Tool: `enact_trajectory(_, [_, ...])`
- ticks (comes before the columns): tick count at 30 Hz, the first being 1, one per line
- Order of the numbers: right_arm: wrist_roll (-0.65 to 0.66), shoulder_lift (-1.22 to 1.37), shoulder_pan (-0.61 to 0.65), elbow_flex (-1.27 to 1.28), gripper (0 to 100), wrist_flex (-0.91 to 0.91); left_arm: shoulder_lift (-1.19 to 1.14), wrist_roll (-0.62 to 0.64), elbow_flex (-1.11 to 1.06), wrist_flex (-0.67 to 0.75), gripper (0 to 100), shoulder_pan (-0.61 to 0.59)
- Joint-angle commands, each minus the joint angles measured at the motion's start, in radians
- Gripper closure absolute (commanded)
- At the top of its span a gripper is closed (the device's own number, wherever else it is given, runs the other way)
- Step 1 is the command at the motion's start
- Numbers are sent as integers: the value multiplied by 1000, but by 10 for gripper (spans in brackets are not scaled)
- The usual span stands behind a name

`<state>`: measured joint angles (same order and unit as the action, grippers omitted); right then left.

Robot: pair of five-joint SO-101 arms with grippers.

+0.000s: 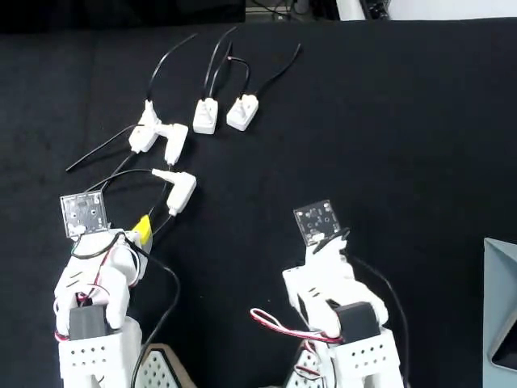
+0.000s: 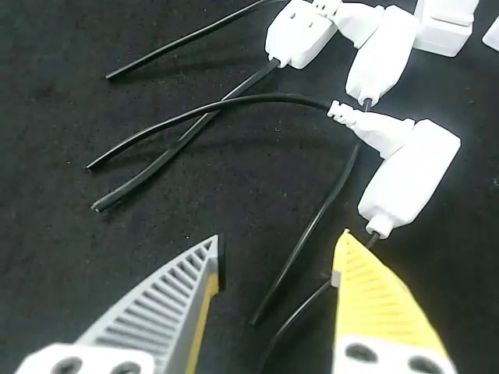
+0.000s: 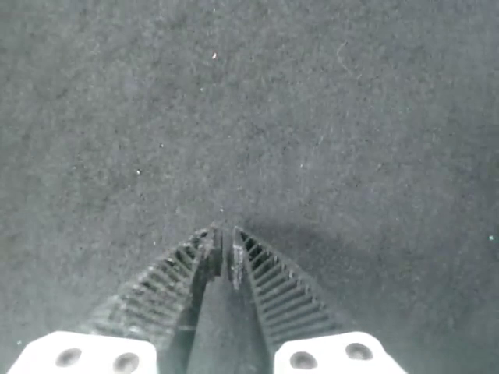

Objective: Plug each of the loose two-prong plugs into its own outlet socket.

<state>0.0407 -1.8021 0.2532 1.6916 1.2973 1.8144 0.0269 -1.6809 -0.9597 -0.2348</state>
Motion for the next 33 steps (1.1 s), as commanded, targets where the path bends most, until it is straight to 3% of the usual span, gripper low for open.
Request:
enact_trajectory(1, [0,-85,-9,-8,975,5,6,-14,-19,5,766,12])
enact_trajectory(16, [0,-85,-9,-8,975,5,5,-14,-19,-6,766,12])
enact_trajectory(24, [0,-85,-9,-8,975,5,5,-14,-19,-302,766,-27])
enact_trajectory(33, [0,-85,-9,-8,975,5,5,-8,-19,-315,766,-101])
